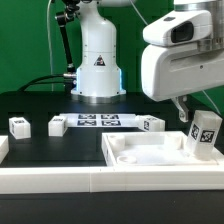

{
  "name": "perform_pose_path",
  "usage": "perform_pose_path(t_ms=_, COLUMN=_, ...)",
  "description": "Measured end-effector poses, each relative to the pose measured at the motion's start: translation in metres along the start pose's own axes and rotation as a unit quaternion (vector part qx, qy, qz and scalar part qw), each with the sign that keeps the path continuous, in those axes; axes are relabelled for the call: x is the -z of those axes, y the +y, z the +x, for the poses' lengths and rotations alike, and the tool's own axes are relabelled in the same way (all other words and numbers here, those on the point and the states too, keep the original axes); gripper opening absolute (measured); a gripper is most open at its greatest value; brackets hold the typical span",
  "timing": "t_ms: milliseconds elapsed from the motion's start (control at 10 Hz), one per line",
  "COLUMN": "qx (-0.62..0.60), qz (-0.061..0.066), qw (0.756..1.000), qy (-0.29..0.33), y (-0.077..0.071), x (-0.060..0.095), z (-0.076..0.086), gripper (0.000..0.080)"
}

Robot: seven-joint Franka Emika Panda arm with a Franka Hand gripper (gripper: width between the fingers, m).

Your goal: Assemble square table

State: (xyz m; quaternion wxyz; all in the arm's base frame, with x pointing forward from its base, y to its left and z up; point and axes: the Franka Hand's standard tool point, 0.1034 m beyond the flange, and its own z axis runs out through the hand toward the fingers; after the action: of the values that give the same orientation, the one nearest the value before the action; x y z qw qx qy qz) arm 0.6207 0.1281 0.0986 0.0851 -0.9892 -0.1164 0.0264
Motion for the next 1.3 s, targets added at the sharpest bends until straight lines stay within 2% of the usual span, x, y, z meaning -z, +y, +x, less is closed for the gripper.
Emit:
perform_pose_path(t_ms=200, qx=-0.011, qz=-0.005, qw=1.000, qy=-0.001, y=0.007, x=0.000, z=0.000, gripper=0.0649)
perform_pose_path(t_ms=300, qx=0.001, qz=-0.016, qw=1.000, qy=-0.002, y=0.010, x=0.001, z=0.000, gripper=0.0649)
perform_pose_path(t_ms=400, qx=0.005, qz=-0.021, qw=1.000, qy=-0.002, y=0.013, x=0.002, z=0.001, gripper=0.0649)
perform_pose_path(t_ms=800, qx=0.004, qz=-0.021, qw=1.000, qy=-0.002, y=0.020, x=0.001, z=0.001, gripper=0.0649)
perform_pose_path(t_ms=1300, qx=0.001, qz=-0.021, qw=1.000, qy=-0.002, y=0.020, x=0.000, z=0.000, gripper=0.0649)
